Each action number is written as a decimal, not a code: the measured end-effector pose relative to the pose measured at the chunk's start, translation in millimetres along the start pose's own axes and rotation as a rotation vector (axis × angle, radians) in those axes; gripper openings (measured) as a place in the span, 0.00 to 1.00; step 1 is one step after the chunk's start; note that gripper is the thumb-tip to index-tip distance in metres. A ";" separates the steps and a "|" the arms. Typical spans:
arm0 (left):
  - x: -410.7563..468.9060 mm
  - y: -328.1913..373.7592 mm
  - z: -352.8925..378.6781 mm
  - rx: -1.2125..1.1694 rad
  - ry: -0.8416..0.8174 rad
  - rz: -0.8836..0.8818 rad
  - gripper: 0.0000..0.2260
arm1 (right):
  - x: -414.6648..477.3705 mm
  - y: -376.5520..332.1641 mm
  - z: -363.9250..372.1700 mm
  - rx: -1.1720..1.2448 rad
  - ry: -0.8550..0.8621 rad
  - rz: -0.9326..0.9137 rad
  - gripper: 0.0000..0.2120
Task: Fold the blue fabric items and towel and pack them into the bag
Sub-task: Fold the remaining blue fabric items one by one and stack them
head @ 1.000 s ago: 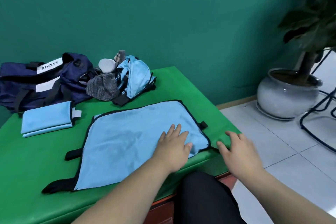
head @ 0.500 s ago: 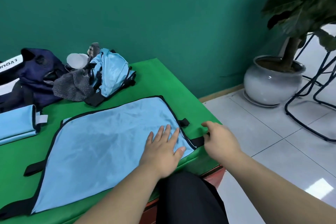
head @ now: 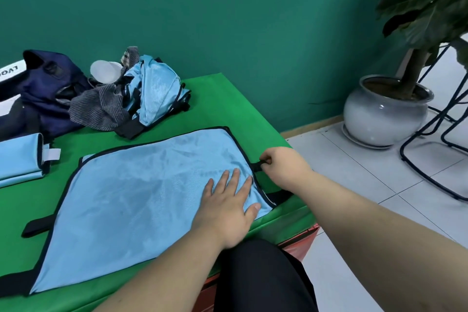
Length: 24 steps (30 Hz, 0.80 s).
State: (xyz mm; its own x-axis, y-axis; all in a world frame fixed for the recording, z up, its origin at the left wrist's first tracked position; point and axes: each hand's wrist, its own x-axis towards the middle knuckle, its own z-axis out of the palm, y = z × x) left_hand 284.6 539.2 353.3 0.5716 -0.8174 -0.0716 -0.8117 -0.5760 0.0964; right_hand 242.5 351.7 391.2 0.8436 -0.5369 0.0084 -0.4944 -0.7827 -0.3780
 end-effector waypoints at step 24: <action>4.8 0.0 -14.4 0.008 -0.190 0.036 0.28 | -74.7 -6.8 -1.2 0.235 0.277 -0.149 0.20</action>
State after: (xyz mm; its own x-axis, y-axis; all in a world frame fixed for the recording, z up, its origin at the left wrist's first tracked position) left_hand 289.1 535.3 367.2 0.5098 -0.8217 -0.2548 -0.8326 -0.5458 0.0943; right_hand 182.6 396.7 394.3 0.7982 -0.5125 0.3167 -0.2821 -0.7825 -0.5551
